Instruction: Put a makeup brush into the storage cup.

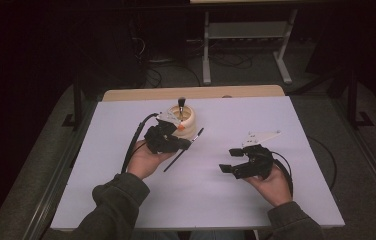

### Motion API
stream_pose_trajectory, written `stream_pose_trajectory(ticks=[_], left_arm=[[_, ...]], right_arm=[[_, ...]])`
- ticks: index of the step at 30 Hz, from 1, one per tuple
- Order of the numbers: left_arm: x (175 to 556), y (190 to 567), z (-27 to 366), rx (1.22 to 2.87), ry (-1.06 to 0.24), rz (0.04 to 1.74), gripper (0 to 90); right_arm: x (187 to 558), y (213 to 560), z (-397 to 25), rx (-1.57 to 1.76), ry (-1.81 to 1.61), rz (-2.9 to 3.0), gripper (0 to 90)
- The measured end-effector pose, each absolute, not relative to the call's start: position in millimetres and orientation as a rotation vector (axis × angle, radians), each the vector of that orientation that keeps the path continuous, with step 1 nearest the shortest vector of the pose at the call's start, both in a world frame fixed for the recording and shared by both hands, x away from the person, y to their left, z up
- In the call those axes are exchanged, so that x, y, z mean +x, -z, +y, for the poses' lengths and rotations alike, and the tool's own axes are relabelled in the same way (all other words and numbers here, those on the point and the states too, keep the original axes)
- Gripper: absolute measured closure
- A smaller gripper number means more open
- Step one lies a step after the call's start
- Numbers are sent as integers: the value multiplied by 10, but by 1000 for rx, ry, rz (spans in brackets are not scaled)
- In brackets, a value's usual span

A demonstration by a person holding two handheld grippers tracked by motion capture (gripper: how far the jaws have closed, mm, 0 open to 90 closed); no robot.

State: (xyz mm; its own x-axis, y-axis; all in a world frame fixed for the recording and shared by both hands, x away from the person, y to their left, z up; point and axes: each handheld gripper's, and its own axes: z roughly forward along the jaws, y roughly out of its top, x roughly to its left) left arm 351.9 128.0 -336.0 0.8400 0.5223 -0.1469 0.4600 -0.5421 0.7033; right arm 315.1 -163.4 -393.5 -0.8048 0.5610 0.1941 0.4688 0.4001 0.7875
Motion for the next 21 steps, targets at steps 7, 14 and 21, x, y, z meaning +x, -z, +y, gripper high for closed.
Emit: stream_pose_trajectory(ticks=[7, 14, 21], left_arm=[[3465, 3372, 1388, 2231, -109, 694, 859], [3401, 3378, 1461, 2210, -113, 685, 860], [3351, 3376, 1527, 2190, -116, 686, 860]], right_arm=[[3167, 3903, -1615, 930, -1404, 2555, 281], [3182, 3856, -1571, 915, -1438, 2570, 285], [3221, 3796, -1494, 895, -1457, 2597, 286]])
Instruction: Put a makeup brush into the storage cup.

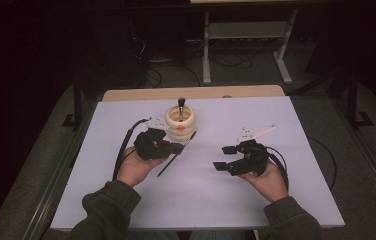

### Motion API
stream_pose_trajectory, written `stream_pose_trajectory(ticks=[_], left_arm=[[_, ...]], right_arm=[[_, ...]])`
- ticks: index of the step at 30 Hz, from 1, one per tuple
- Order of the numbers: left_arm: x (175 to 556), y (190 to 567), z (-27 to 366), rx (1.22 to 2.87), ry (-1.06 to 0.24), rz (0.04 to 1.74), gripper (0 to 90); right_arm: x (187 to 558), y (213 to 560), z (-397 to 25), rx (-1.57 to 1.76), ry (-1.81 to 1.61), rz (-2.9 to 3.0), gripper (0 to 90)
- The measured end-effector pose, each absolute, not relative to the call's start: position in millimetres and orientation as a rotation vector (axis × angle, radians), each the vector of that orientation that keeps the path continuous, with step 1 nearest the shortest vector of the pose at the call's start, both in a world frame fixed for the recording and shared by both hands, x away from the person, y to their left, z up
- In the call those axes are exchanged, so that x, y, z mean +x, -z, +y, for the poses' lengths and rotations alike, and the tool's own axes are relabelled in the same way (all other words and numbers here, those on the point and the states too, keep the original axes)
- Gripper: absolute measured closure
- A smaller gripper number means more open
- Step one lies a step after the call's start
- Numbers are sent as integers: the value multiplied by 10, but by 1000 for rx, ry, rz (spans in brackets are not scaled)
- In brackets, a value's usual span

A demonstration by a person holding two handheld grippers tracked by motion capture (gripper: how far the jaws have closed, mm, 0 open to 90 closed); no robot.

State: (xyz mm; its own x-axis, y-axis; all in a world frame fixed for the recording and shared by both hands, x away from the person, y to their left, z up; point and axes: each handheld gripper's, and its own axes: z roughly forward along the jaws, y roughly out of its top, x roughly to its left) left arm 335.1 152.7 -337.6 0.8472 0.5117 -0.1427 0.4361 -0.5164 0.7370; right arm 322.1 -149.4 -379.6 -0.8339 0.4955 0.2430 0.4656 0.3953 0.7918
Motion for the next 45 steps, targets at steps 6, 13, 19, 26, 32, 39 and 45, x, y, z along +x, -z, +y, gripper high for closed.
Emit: stream_pose_trajectory(ticks=[6, 13, 19, 26, 32, 39, 45], left_arm=[[3302, 3395, 1586, 2168, -112, 683, 859], [3269, 3375, 1615, 2157, -117, 665, 860], [3252, 3384, 1614, 2155, -120, 642, 860], [3200, 3361, 1595, 2147, -126, 617, 859], [3161, 3349, 1576, 2139, -131, 595, 859], [3128, 3326, 1545, 2135, -134, 563, 859], [3109, 3326, 1525, 2132, -135, 546, 859]], right_arm=[[3269, 3717, -1409, 872, -1492, 2622, 295], [3326, 3615, -1315, 845, -1548, 2641, 309], [3377, 3557, -1253, 832, -1608, 2651, 324], [3410, 3507, -1182, 806, -1653, 2657, 364], [3450, 3480, -1107, 783, -1696, 2675, 424], [3483, 3500, -977, 759, -1701, 2733, 508], [3512, 3471, -944, 734, -1728, 2743, 577]])
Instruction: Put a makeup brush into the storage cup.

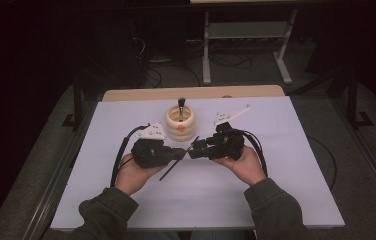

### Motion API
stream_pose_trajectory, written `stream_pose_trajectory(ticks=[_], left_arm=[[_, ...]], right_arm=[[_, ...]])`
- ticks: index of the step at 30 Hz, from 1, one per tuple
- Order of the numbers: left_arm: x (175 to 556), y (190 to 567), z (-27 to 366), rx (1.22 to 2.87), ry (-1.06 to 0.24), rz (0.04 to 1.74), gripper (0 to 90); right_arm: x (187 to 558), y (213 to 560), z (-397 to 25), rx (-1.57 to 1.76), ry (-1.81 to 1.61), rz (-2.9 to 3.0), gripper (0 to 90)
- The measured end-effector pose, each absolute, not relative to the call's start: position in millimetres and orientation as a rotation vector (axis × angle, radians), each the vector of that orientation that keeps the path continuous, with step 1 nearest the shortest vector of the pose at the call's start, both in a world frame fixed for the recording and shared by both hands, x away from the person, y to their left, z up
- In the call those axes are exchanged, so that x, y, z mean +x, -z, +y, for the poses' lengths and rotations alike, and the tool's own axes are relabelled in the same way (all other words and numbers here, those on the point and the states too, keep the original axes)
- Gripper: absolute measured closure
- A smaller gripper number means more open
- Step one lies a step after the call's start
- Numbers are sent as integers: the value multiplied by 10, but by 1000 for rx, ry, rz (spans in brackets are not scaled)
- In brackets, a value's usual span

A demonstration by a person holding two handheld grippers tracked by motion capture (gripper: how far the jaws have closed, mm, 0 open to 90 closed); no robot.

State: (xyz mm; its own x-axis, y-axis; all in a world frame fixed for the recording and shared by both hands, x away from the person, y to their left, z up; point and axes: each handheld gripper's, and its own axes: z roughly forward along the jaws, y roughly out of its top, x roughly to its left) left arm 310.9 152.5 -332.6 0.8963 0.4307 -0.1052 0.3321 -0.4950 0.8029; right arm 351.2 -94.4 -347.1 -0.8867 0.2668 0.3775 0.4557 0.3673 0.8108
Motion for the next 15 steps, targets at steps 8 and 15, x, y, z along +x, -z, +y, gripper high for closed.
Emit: stream_pose_trajectory(ticks=[8, 15], left_arm=[[3101, 3349, 1470, 2133, -127, 538, 860], [3079, 3345, 1436, 2135, -126, 521, 860]], right_arm=[[3541, 3471, -975, -656, 1547, -2406, 678], [3542, 3465, -1000, -646, 1568, -2359, 787]])
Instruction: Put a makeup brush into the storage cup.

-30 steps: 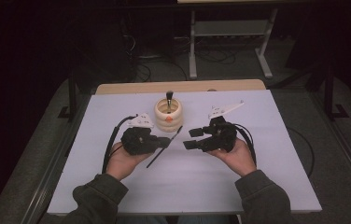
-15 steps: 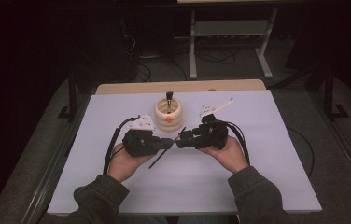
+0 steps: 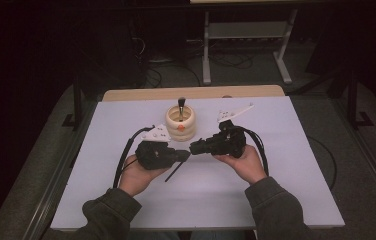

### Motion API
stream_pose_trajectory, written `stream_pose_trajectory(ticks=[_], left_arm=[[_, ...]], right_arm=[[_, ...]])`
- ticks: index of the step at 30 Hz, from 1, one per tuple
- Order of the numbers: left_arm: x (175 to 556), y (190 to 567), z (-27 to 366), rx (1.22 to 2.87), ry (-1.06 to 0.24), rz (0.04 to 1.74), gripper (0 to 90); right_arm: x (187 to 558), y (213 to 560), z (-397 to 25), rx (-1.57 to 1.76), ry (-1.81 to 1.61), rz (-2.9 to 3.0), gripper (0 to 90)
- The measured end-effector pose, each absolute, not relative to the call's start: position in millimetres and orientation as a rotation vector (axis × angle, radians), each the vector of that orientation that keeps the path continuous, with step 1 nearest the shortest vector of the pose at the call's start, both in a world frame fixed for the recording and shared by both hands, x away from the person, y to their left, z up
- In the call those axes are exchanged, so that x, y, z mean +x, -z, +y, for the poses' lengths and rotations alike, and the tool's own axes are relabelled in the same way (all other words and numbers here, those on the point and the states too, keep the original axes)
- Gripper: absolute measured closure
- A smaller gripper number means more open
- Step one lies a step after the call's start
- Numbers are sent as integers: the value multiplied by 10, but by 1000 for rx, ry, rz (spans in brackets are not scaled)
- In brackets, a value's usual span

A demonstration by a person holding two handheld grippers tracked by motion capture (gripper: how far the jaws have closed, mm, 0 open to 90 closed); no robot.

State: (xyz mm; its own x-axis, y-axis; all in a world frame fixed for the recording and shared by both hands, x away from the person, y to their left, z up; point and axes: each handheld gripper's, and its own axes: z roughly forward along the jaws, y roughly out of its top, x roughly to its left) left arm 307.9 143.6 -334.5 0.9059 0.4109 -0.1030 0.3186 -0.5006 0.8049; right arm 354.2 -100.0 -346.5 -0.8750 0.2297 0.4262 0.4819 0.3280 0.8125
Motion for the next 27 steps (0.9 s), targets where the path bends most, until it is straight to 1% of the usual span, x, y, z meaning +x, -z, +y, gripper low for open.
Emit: stream_pose_trajectory(ticks=[4, 10, 12, 13, 16, 27], left_arm=[[3078, 3354, 1424, 2140, -126, 512, 863], [3085, 3372, 1422, 2139, -108, 505, 859], [3091, 3378, 1424, 2145, -106, 501, 843], [3092, 3381, 1430, 2149, -94, 502, 812], [3081, 3391, 1458, 2154, -96, 509, 757], [3050, 3406, 1591, 2161, -124, 546, 674]], right_arm=[[3554, 3478, -998, -624, 1578, -2310, 833], [3560, 3484, -998, -603, 1568, -2309, 847], [3551, 3474, -996, -599, 1560, -2328, 847], [3545, 3466, -1002, -603, 1556, -2344, 848], [3542, 3447, -1060, -623, 1554, -2359, 848], [3583, 3406, -1317, -736, 1532, -2435, 847]])
